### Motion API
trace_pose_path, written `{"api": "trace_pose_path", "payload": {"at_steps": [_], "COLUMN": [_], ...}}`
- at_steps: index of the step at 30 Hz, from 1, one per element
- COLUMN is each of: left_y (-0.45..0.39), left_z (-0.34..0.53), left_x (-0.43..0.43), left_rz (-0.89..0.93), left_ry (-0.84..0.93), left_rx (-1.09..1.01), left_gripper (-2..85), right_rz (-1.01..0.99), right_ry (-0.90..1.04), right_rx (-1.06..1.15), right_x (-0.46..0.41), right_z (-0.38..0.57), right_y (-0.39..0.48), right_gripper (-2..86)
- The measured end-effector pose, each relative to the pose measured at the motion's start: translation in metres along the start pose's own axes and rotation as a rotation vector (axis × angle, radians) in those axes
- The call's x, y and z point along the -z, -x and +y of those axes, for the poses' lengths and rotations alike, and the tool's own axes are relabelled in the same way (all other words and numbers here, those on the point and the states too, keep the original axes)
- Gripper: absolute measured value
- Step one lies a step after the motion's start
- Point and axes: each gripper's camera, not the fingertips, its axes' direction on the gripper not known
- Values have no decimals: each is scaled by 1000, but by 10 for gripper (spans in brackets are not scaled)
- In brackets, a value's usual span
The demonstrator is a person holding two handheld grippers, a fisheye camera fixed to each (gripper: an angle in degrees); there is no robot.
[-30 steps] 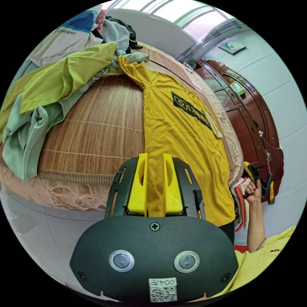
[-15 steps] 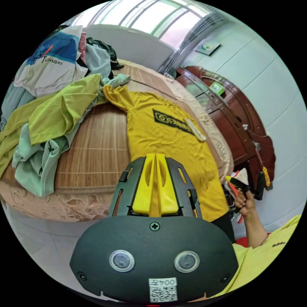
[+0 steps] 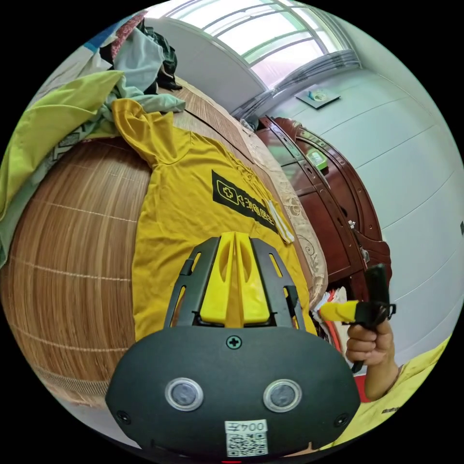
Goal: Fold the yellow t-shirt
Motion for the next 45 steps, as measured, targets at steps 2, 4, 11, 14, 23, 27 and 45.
{"api": "trace_pose_path", "payload": {"at_steps": [2, 4, 11, 14, 23, 27, 45], "left_y": [-1, -4, -4, -5, 4, 7, 18], "left_z": [-7, -19, -30, -35, -46, -51, -59], "left_x": [3, 11, 18, 26, 41, 49, 47], "left_rz": [30, 96, 136, 148, 221, 241, 245], "left_ry": [25, 31, 55, 46, 54, 42, 36], "left_rx": [12, 8, 46, 52, 95, 111, 148], "left_gripper": [2, 2, 1, 1, 1, 1, 1], "right_rz": [67, 117, 321, 405, 615, 706, 629], "right_ry": [19, 45, 240, 307, 401, 450, 393], "right_rx": [64, 128, 277, 273, 238, 237, 323], "right_x": [-16, -38, -199, -267, -376, -406, -356], "right_z": [-39, -84, -281, -334, -399, -405, -371], "right_y": [23, 47, 136, 159, 181, 181, 202], "right_gripper": [63, 68, 75, 75, 99, 102, 4]}}
